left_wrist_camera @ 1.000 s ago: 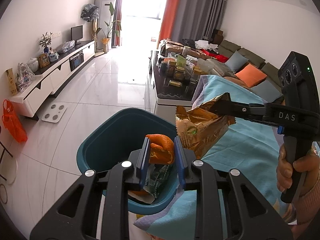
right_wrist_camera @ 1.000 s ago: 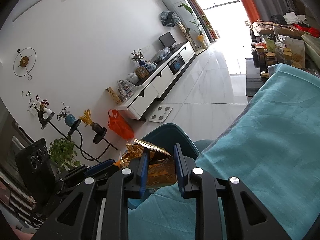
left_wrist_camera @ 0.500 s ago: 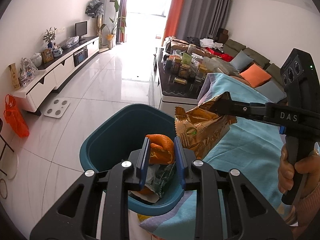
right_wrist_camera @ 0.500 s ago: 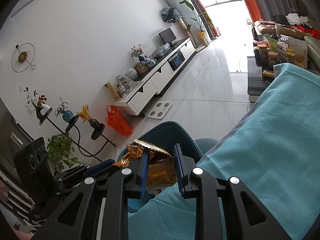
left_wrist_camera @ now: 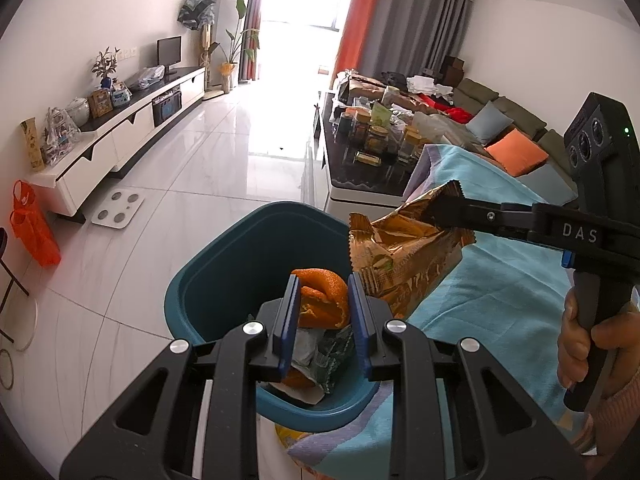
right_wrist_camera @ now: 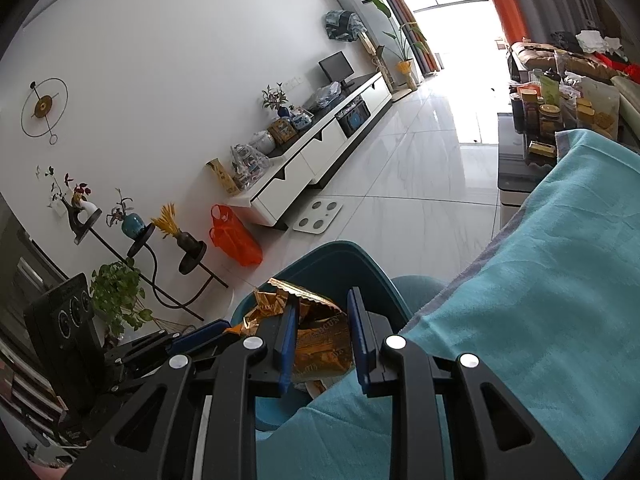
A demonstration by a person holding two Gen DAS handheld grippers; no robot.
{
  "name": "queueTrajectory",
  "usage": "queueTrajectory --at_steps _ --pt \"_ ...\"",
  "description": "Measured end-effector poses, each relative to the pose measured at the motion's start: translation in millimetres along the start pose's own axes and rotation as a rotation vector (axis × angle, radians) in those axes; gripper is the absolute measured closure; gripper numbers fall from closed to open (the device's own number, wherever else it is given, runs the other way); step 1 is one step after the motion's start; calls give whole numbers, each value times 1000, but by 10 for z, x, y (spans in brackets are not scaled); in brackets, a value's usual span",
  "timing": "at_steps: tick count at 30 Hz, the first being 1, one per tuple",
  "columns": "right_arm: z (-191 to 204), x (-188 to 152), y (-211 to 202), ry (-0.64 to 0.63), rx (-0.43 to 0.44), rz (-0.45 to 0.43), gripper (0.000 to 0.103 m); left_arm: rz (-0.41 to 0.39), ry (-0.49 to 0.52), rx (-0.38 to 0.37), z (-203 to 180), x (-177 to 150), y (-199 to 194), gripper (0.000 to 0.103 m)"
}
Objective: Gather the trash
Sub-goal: 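Lower both held items into the teal bin and open both tools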
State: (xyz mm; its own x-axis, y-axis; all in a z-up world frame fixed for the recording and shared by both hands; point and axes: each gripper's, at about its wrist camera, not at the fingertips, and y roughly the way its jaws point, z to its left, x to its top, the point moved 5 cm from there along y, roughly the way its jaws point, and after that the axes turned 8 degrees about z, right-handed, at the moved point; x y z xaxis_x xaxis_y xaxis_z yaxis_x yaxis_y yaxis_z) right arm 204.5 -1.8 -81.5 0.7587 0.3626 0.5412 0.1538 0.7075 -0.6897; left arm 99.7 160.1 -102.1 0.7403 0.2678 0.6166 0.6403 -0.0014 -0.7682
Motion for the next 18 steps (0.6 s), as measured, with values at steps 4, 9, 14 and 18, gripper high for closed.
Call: queueTrajectory --at_steps 4,9,14,18 --pt "13 5 42 -7 -5 7 80 6 -8 4 13 -7 46 79" --pt "35 14 87 -14 -13 17 80 14 -19 9 55 -1 108 79" --pt "61 24 139 -20 -21 27 80 25 -29 12 68 1 181 79" --pt "67 32 189 -24 -27 39 80 34 -38 14 86 8 243 79"
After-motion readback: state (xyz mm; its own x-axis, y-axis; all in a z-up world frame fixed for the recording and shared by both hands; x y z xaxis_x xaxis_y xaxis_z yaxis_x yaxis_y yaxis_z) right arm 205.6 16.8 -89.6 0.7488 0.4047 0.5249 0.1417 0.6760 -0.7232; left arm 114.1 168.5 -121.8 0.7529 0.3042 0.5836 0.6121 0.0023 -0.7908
